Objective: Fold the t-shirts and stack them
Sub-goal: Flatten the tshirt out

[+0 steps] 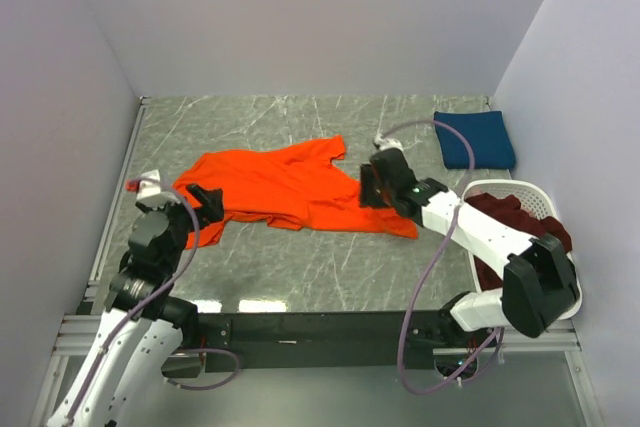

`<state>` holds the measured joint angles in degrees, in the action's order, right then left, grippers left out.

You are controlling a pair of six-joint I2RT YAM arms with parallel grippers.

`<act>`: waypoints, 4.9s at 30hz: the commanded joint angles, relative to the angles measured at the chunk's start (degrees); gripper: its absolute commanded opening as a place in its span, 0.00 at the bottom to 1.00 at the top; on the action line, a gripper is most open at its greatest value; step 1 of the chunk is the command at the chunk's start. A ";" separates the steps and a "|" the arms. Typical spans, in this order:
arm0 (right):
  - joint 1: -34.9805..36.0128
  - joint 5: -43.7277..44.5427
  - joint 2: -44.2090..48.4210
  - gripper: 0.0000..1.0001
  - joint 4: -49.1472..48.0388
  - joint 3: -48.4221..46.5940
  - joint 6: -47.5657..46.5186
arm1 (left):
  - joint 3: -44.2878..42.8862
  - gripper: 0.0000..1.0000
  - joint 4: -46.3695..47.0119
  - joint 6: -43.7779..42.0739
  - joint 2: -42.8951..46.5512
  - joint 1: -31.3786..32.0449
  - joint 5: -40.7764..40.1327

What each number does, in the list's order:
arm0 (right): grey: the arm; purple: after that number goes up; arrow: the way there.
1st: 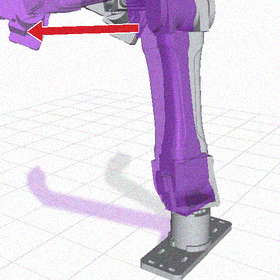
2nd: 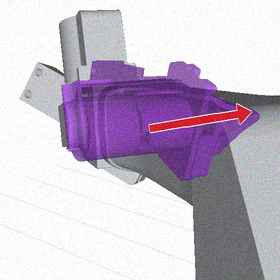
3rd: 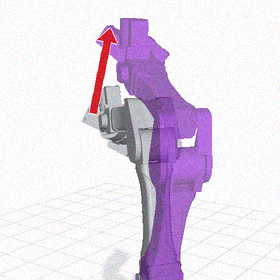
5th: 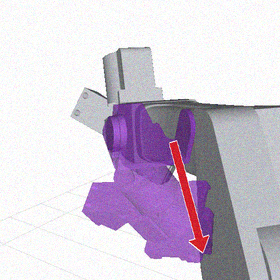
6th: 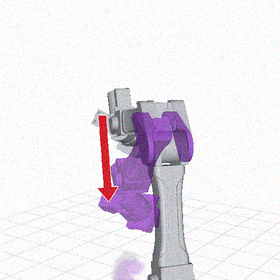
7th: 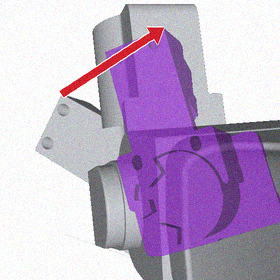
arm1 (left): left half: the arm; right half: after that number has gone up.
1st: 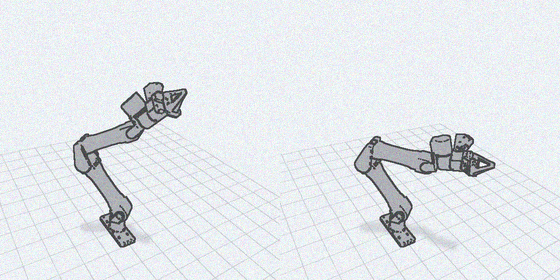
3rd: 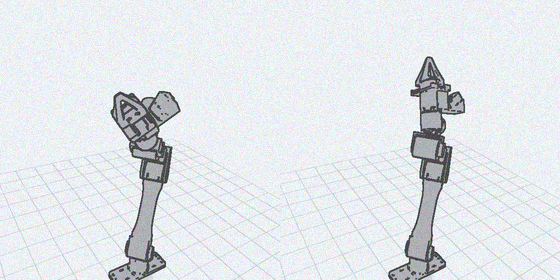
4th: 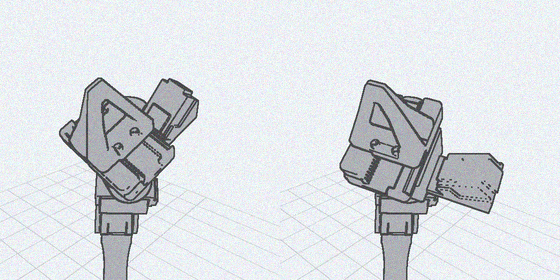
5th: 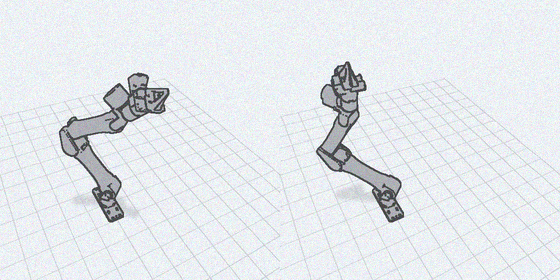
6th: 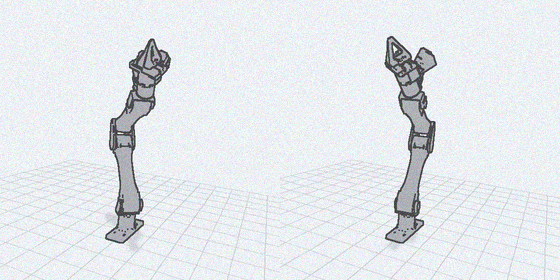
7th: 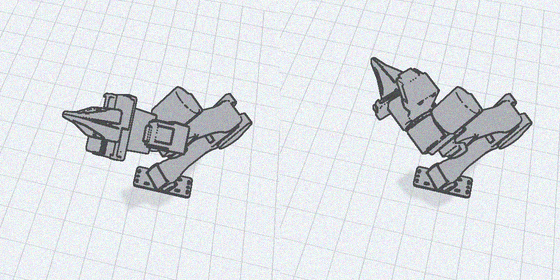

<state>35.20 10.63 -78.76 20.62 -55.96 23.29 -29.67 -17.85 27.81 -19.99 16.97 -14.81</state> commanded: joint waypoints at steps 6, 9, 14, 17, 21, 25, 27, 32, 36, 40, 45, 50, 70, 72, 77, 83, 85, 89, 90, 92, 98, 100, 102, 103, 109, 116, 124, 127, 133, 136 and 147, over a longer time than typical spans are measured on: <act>-4.18 -9.66 7.04 0.53 -5.50 11.48 1.06 | -4.69 1.00 3.16 8.74 -18.32 0.08 3.03; -4.18 -10.28 6.43 0.53 -6.38 14.30 1.67 | -4.78 0.99 3.96 11.47 -23.33 -0.01 0.49; -4.53 -7.39 3.80 0.54 -5.33 15.01 2.55 | -5.92 1.00 4.75 12.18 -28.87 -4.83 2.40; -4.61 -4.75 2.30 0.55 -4.98 13.87 2.47 | -7.59 0.99 4.31 10.42 -30.63 -9.14 3.99; -4.61 -1.94 -0.60 0.56 -3.14 11.67 1.67 | -8.91 0.99 3.61 7.00 -30.90 -11.43 2.69; -4.61 -0.09 -3.85 0.56 -1.03 9.21 0.88 | -7.95 0.99 3.78 4.01 -29.85 -11.52 0.31; -4.53 0.79 -4.82 0.56 -0.50 8.68 0.71 | -7.42 0.99 4.22 3.22 -29.41 -11.52 -0.22; -4.53 4.21 -5.17 0.56 2.49 6.22 -0.08 | -6.80 1.00 4.57 1.63 -28.61 -11.52 -1.10; -4.53 4.57 -7.71 0.56 5.21 3.24 -0.09 | -7.15 0.99 4.66 1.81 -28.97 -11.52 0.30; -4.53 3.87 -11.06 0.56 5.92 2.35 0.97 | -7.42 0.99 4.40 1.63 -28.97 -11.52 0.66; -4.53 2.55 -13.35 0.49 6.97 1.74 1.23 | -7.42 0.99 4.31 1.46 -28.53 -10.91 0.92; -4.53 4.21 -13.00 0.00 9.52 -0.54 0.53 | -7.51 1.00 4.22 1.37 -28.18 -10.64 1.80; -11.21 14.71 -32.07 0.53 11.28 -59.17 -9.23 | -7.68 0.99 3.43 1.37 -28.70 -10.29 2.59; -10.51 12.06 -30.85 0.55 10.24 -54.64 -9.31 | -7.59 0.99 3.61 1.45 -28.70 -10.38 3.12; -9.98 2.40 -19.52 0.54 4.00 -30.33 -5.98 | -7.59 0.99 3.87 1.63 -29.23 -10.38 4.52; -10.59 -3.42 -10.63 0.51 -1.46 -10.17 2.72 | -7.68 0.99 3.70 2.07 -30.11 -10.38 5.84; -11.20 -5.18 -9.92 0.50 -3.47 -6.54 5.35 | -7.68 0.99 3.52 2.16 -30.11 -10.38 5.84; -13.58 -12.72 -9.13 0.45 -12.08 3.64 10.71 | -7.68 0.99 3.26 2.25 -30.20 -10.38 5.75; -14.01 -13.96 -9.56 0.45 -15.40 4.80 12.03 | -7.68 1.00 3.26 2.25 -30.28 -10.38 5.84; -14.98 -17.39 -10.27 0.45 -18.32 7.52 15.81 | -7.86 0.99 3.17 2.25 -30.37 -10.38 5.84; -16.57 -21.61 -13.17 0.46 -29.75 12.89 24.69 | -7.86 1.00 3.17 2.25 -30.55 -10.38 5.93; -16.83 -22.93 -15.27 0.48 -32.39 13.07 26.63 | -7.86 0.99 3.17 2.25 -30.55 -10.47 5.93; -16.83 -24.34 -17.81 0.49 -34.06 12.99 28.12 | -7.95 0.99 3.08 2.16 -30.64 -10.47 5.93; -16.83 -24.52 -18.61 0.49 -34.59 13.07 28.74 | -7.95 0.99 3.08 2.16 -30.72 -10.47 5.76; -16.74 -26.45 -22.93 0.33 -38.82 13.78 31.38 | -7.95 0.99 3.08 2.16 -31.16 -10.47 6.11; -16.83 -20.23 -12.67 0.00 -18.57 8.70 21.11 | -7.95 0.99 2.82 2.16 -31.34 -10.47 6.11; -16.92 -6.95 -3.33 0.00 5.37 0.86 7.13 | -8.12 1.00 2.55 1.89 -31.60 -10.47 6.46; -16.83 -3.43 -2.97 0.00 12.23 -3.51 4.23 | -8.21 0.99 2.47 1.81 -31.69 -10.47 6.72; -16.04 -5.09 -15.35 0.04 19.36 -22.29 0.80 | -8.56 0.99 2.20 1.46 -32.57 -10.47 7.43; -14.20 -6.40 -25.36 0.13 21.82 -35.11 -0.52 | -8.47 0.99 2.03 1.37 -32.75 -10.47 7.60; -10.94 -11.43 -29.54 0.52 8.68 -38.81 -2.03 | -8.65 1.00 2.11 1.28 -33.19 -10.47 8.22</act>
<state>25.17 0.56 -115.70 36.18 -99.44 21.32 -36.12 -16.21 30.41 -53.23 6.46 -7.44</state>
